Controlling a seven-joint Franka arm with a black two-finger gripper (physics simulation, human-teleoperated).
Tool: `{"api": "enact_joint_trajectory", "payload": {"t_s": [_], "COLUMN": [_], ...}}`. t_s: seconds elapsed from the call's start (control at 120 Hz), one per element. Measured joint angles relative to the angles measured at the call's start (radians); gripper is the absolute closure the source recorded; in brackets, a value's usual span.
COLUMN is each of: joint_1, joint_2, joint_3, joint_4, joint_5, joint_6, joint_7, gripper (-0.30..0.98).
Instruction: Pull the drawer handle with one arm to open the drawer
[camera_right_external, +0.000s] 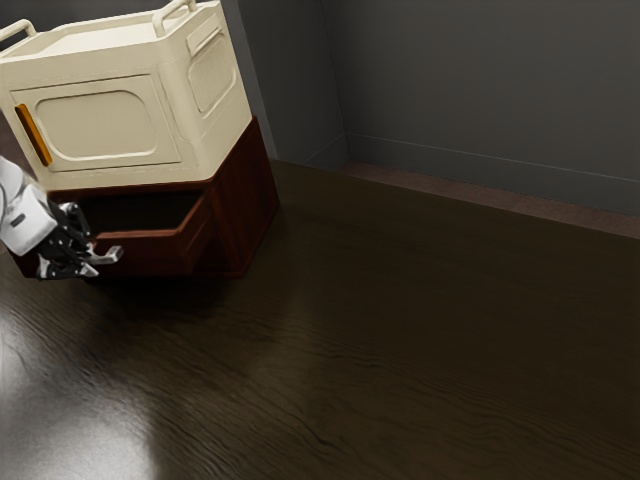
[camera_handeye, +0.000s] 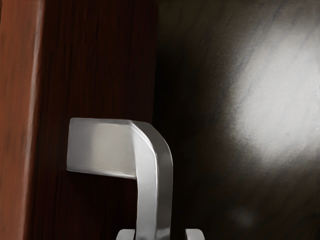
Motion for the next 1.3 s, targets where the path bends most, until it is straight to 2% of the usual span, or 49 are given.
{"api": "enact_joint_trajectory", "payload": {"t_s": [0.258,1.3], "joint_1": [-0.001,-0.002], "joint_2": [-0.066,-0.200], "joint_3": [0.028,0.031], "joint_4": [-0.063,-0.168], "joint_5": [0.008,0.026], "joint_6": [-0.008,-0.043], "joint_7": [0.003,0.015], "gripper": [0.66,0.69]}}
